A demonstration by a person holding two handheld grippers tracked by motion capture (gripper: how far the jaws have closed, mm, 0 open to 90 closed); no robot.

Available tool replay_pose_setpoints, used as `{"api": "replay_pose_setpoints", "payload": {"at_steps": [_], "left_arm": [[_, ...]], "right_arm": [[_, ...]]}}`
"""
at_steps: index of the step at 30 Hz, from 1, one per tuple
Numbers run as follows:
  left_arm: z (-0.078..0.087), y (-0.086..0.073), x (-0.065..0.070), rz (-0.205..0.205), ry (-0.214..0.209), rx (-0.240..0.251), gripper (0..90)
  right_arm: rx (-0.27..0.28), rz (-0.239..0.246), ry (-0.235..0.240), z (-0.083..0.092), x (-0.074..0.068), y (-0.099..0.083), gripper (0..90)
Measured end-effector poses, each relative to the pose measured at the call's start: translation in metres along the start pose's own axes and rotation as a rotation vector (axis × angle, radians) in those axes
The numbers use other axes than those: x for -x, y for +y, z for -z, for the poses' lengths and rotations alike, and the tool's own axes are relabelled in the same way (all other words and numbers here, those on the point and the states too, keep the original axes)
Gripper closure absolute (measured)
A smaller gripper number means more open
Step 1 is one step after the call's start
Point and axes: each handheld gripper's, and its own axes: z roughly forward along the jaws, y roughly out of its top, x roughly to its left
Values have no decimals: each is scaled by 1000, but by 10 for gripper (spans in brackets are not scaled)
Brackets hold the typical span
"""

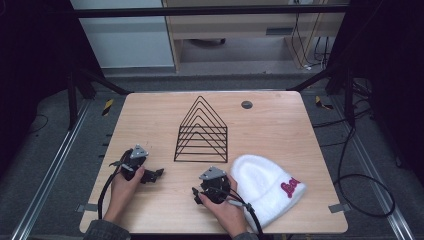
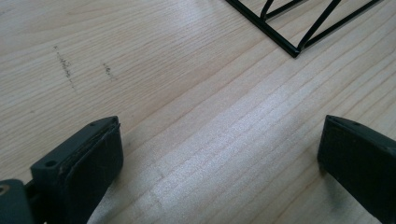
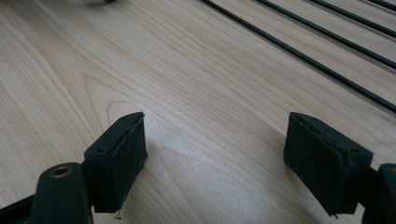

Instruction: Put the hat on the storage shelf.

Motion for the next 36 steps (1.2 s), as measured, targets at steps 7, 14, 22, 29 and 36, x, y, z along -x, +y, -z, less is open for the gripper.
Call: {"api": "replay_pose_setpoints", "payload": {"at_steps": [7, 14, 22, 29, 36], "left_arm": [[0, 0, 0, 0, 0, 0, 0], [0, 0, 0, 0, -1, 0, 0], [0, 0, 0, 0, -4, 1, 0], [0, 0, 0, -1, -3, 0, 0], [0, 0, 0, 0, -2, 0, 0]], "right_arm": [[-2, -12, -11, -2, -2, 2, 211], [35, -7, -28, 9, -9, 7, 334], [88, 57, -79, 54, 2, 27, 320], [2, 99, -125, 98, 51, 22, 347], [-79, 101, -111, 110, 93, 17, 305]]}}
